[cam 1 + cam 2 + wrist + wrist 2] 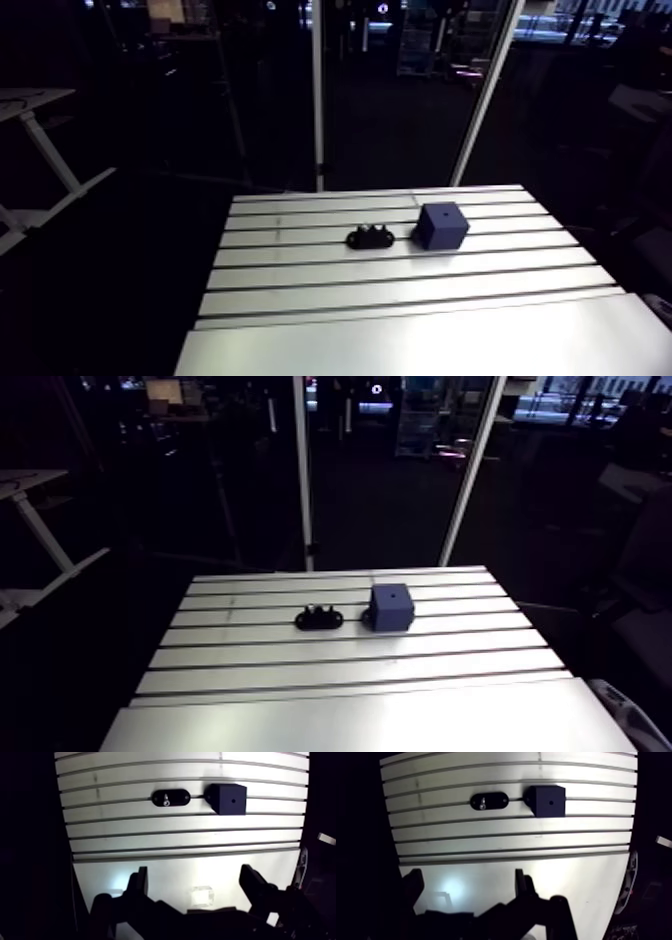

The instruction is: Pick up the M10 bolt and insert it into the hole until fully seated.

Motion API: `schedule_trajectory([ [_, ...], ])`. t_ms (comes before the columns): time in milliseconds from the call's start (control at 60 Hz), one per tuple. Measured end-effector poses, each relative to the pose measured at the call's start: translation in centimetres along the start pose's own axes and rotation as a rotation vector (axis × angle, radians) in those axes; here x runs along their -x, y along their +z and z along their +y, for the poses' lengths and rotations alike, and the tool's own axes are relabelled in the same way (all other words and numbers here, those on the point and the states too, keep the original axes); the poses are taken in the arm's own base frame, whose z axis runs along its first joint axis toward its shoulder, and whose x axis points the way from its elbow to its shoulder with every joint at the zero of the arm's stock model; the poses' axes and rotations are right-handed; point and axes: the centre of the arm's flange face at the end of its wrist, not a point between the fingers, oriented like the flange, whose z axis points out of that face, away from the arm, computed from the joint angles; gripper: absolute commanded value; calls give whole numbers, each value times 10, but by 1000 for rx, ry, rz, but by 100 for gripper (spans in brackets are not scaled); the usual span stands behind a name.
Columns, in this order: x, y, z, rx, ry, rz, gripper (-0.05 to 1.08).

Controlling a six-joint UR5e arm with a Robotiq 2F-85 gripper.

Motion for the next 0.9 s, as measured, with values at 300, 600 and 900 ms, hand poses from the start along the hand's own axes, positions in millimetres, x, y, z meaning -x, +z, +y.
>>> schedule_trajectory([
  [300, -9, 6, -2, -8, -2, -9, 1],
  [600, -11, 9, -2, -10, -3, -14, 1],
  [900, -11, 7, -4, -11, -7, -10, 1],
])
